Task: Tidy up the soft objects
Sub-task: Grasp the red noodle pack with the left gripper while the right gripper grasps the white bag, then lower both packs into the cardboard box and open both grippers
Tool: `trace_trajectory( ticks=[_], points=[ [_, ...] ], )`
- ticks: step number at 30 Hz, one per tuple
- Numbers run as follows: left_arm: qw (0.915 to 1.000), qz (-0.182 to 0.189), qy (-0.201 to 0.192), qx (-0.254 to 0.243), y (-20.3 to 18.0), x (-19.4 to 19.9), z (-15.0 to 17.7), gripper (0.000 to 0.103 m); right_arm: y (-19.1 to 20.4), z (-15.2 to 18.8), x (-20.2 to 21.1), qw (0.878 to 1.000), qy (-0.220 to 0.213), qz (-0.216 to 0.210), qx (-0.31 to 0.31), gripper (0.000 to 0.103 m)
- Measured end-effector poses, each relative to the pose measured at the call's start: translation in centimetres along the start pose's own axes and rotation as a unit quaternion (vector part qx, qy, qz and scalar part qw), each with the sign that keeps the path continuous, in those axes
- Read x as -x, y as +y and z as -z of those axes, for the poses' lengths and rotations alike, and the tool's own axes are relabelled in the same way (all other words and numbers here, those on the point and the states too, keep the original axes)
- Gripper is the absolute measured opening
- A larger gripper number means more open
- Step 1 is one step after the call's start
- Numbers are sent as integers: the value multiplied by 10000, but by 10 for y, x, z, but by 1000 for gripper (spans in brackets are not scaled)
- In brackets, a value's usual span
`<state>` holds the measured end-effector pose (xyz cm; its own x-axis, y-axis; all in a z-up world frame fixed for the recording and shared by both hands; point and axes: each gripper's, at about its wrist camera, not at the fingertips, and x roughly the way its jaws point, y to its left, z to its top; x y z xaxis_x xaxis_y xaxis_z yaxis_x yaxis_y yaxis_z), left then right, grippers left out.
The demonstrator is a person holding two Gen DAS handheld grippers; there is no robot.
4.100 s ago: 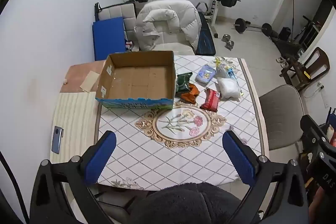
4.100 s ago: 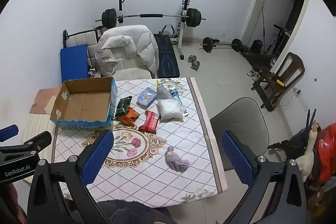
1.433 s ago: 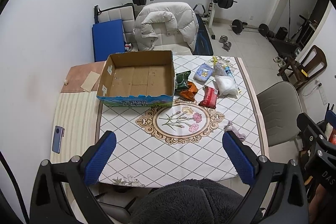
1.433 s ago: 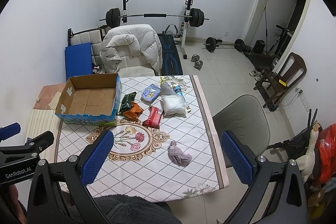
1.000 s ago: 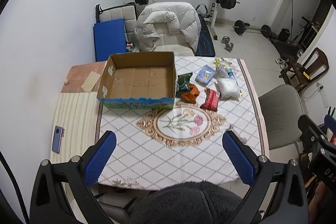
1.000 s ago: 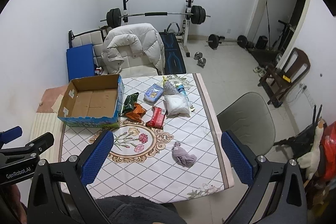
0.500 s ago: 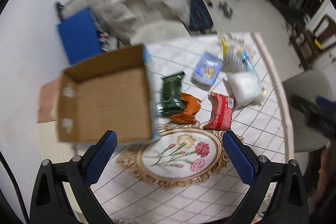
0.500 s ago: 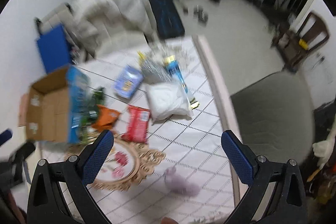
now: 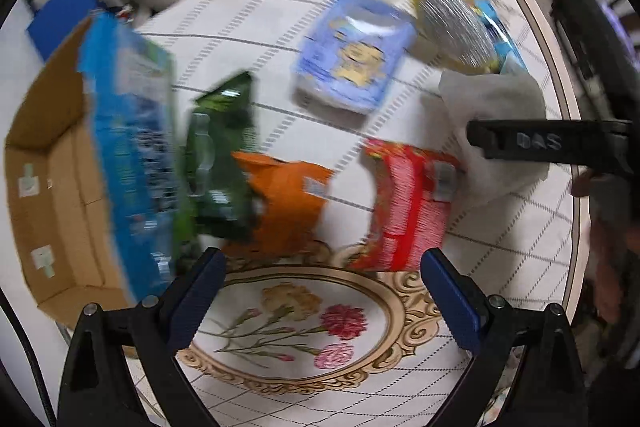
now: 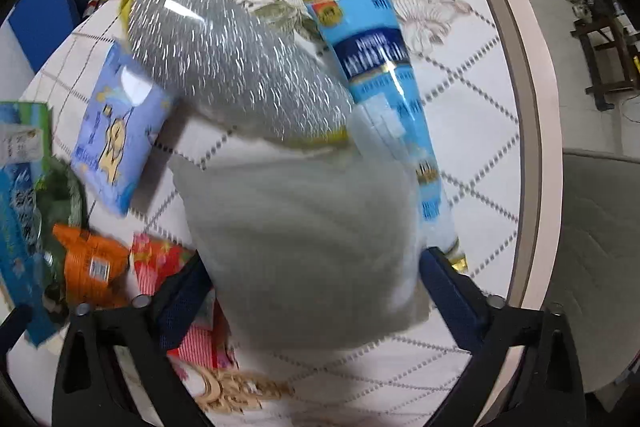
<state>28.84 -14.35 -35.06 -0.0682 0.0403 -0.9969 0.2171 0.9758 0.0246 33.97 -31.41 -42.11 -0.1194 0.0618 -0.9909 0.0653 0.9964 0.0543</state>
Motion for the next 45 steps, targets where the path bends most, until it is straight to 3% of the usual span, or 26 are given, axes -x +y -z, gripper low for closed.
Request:
trace_trajectory(
  ticks=[5,9,10,11,14,17,20,24,27,31,35,39,41,45],
  points=[
    [9985,247,384,-317,-33,-35,-5,100,-42,43,-10,9987,477,182,-23,94],
    [9964,298,667,-426,-51,-70,-19,96,-64,57,-17,9985,486,2,-236,96],
    [9965,305,677,-391,-52,-75,-22,69,-67,57,-19,9983,491,-58,-297,97],
    [9962,303,746,-321,-51,-82,-24,52,-68,58,-19,9982,500,-78,-315,97],
    [9971,309,675,-170,-48,-78,-25,45,-65,60,-37,9987,475,103,-181,94],
    [9980,142,581,-192,-43,-67,-20,43,-57,69,-46,9989,294,352,-116,82],
    [9990,116,425,-104,-30,-42,-13,43,-54,75,-39,9991,158,342,-202,69],
    [9993,334,52,130,0,7,-7,43,-51,88,-25,9994,1,84,-323,68],
    [9975,529,-361,297,34,61,3,43,-31,103,10,9989,-317,-222,-263,68],
    [9916,663,-953,573,107,128,29,43,28,102,94,9942,-859,-650,47,68],
    [9865,789,-1110,905,201,158,45,43,114,108,165,9848,-1187,-1220,329,69],
    [9842,625,-993,1327,279,141,37,43,218,85,166,9795,-1154,-1578,476,69],
    [9827,694,-806,1513,319,122,30,43,281,66,152,9809,-1013,-1579,503,69],
    [9816,849,-382,1669,376,75,12,43,364,38,125,9858,-600,-1495,464,69]
  ],
)
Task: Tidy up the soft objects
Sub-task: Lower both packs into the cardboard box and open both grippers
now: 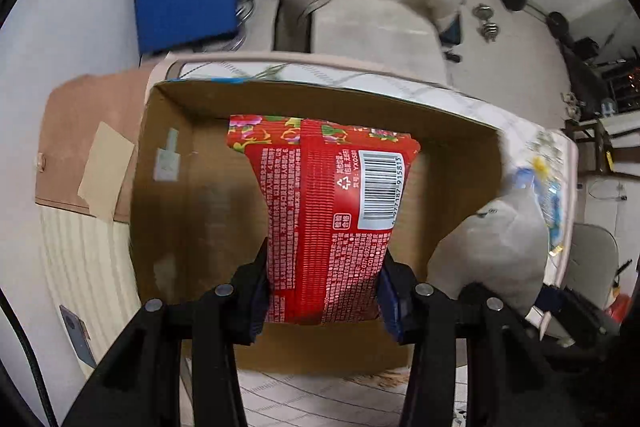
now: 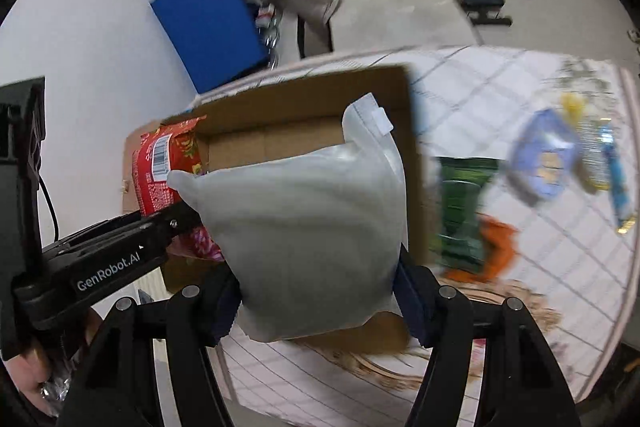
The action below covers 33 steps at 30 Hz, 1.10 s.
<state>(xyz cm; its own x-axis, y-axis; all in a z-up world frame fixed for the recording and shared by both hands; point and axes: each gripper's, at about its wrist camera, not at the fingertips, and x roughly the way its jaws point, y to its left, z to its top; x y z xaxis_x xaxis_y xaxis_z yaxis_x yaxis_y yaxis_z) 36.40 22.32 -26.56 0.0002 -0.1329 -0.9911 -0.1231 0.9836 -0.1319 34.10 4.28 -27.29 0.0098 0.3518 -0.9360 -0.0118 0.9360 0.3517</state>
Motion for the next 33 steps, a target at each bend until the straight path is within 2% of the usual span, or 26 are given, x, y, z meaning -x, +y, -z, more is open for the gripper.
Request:
trace_trajectory(
  ticks=[5,10,15,20,23,24,26,27,29,33],
  points=[
    [9984,42,543,-141,17,-52,-29,43,33,-29,-75,9986,255,453,-7,69],
    [9958,30,890,-231,17,-88,-44,43,51,-48,-114,9960,382,803,45,70],
    [9943,122,1051,-128,26,-108,-47,43,50,-62,-132,9937,460,1019,102,71],
    [9932,79,1148,-149,30,-112,-40,44,49,-61,-141,9916,583,1146,159,72],
    [9925,32,1216,-144,33,-112,-36,45,46,-64,-148,9904,675,1190,186,76],
    [9926,116,1208,-89,36,-110,-35,49,45,-64,-148,9902,704,1193,199,78],
    [9944,227,1033,63,43,-100,-35,81,44,-65,-150,9895,793,1195,194,83],
    [9950,195,978,113,45,-97,-36,86,45,-62,-147,9893,825,1189,198,83],
    [9957,170,892,168,47,-90,-41,87,47,-62,-142,9898,771,1175,211,93],
    [9982,-130,588,55,52,-61,-34,93,53,-60,-122,9880,578,1384,367,98]
  ],
)
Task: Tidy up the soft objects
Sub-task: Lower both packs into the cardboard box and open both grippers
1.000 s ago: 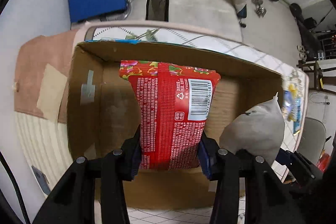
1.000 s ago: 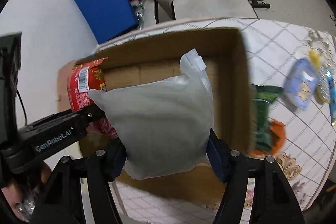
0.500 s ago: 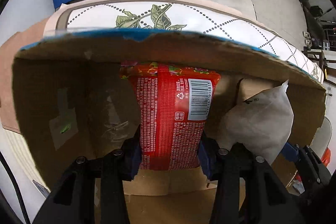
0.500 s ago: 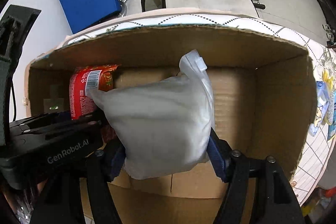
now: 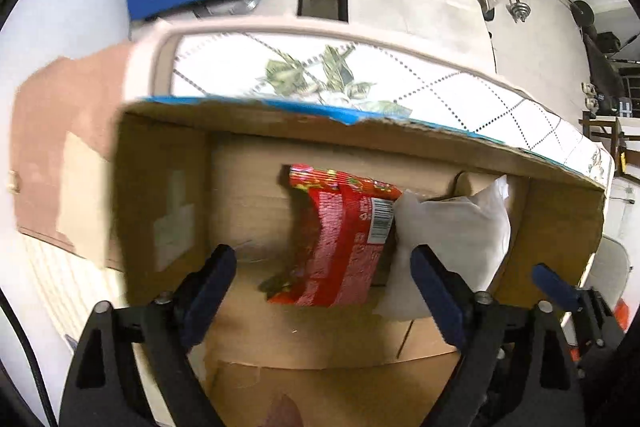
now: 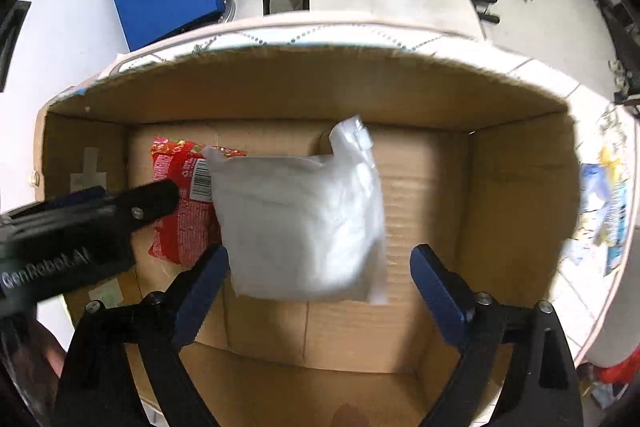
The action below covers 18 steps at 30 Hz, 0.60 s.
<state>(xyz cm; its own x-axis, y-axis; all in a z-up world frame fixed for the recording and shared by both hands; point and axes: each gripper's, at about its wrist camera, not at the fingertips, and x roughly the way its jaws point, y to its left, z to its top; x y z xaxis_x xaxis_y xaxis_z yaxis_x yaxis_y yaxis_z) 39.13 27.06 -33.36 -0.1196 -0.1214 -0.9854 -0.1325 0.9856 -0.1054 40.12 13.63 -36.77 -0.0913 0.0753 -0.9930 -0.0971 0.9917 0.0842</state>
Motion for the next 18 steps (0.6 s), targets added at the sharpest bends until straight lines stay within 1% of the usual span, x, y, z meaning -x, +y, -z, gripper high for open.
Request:
trace_trajectory(
  ticks=[1,2,4,6,10,12,18],
  points=[
    [9999,-74,-93,-18,1,8,4,96,1,3,5,10000,-46,20,31,103],
    [9997,-139,-223,-29,2,18,11,100,1,7,12,9999,-129,53,58,103],
    [9991,-137,-401,8,4,33,23,102,2,16,24,9995,-276,90,92,103],
    [9976,-184,-659,54,7,49,40,102,4,30,38,9991,-395,109,128,103],
    [9922,-410,-1174,18,7,70,62,102,3,55,58,9979,-625,93,153,103],
    [9902,-411,-1331,0,2,74,70,102,2,68,69,9972,-732,32,143,103],
    [9830,-485,-1768,-58,-2,97,121,103,3,114,100,9924,-1217,29,177,103]
  ],
)
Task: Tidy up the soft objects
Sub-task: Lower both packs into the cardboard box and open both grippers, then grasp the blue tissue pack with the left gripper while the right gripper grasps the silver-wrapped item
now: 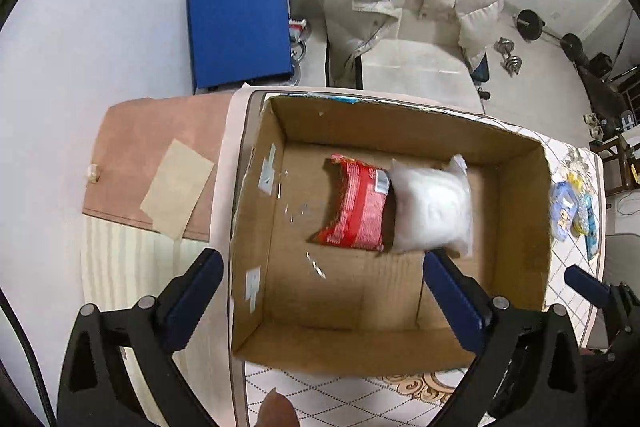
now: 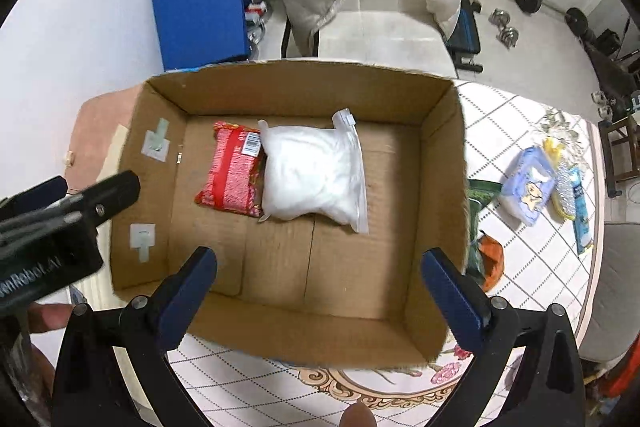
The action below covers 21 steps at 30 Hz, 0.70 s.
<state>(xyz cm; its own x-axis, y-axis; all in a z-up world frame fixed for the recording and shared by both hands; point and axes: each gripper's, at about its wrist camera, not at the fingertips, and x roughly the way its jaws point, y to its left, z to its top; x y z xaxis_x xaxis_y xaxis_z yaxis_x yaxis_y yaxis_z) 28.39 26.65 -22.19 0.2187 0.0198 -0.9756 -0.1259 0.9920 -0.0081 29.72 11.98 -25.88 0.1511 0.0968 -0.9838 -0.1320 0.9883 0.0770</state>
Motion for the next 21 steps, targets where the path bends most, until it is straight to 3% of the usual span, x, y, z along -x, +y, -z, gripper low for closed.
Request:
trace_trajectory(
  ticks=[8,14,21],
  points=[
    [9987,-16,-505,73,-3,36,38,103,-2,44,44,9988,-493,-51,-15,103],
    [9983,16,-583,40,-15,55,60,103,-12,70,60,9979,-605,-221,-14,103],
    [9954,-266,-758,-513,-83,77,58,103,-60,77,77,9965,-604,-555,-166,103]
  ],
)
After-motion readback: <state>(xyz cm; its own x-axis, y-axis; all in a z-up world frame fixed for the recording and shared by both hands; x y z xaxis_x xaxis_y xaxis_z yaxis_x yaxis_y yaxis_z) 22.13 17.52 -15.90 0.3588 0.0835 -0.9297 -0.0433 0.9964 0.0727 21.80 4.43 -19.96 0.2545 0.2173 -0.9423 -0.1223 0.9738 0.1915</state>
